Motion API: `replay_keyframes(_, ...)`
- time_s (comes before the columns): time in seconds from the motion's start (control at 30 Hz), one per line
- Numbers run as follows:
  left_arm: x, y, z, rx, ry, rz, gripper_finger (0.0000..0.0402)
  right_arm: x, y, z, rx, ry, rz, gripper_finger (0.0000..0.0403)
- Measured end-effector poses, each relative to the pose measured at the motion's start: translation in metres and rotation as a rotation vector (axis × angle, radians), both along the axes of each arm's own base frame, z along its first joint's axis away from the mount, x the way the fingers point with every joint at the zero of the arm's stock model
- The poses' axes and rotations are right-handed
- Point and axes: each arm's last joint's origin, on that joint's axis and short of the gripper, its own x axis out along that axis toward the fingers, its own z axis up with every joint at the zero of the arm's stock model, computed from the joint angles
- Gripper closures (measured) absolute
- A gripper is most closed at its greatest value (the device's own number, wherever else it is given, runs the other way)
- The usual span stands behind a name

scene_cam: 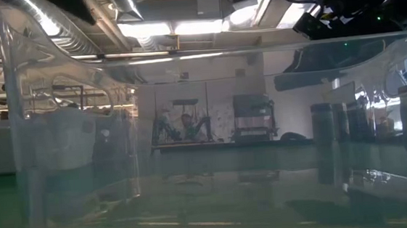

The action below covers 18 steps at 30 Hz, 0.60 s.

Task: Sort spices by type
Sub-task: Put the yellow spice bottle from the top transparent bin into the bottom white bin

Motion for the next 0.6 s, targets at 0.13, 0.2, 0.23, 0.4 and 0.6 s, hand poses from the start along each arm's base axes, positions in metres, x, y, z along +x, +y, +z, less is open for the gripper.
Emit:
replay_keyframes(0.13, 0.008, 0.009, -0.004, 0.126, -0.004, -0.001, 0.01, 0.0, 0.0, 0.001, 0.044, -0.03, -0.016, 0.0065)
replay_keyframes(0.2, 0.011, 0.019, -0.007, 0.16, 0.008, 0.04, 0.01, 0.001, -0.001, 0.002, 0.034, -0.043, -0.032, 0.0065)
replay_keyframes(0.23, 0.013, 0.025, -0.008, 0.184, 0.016, 0.064, 0.01, 0.001, -0.001, 0.003, 0.028, -0.053, -0.042, 0.0065)
replay_keyframes(0.4, 0.019, 0.069, -0.021, 0.243, 0.121, 0.219, 0.01, 0.002, -0.006, 0.011, -0.009, -0.134, -0.107, 0.0065)
replay_keyframes(0.6, 0.021, 0.135, -0.033, 0.19, 0.172, 0.475, 0.01, -0.003, -0.032, 0.019, -0.022, -0.17, -0.229, 0.0065)
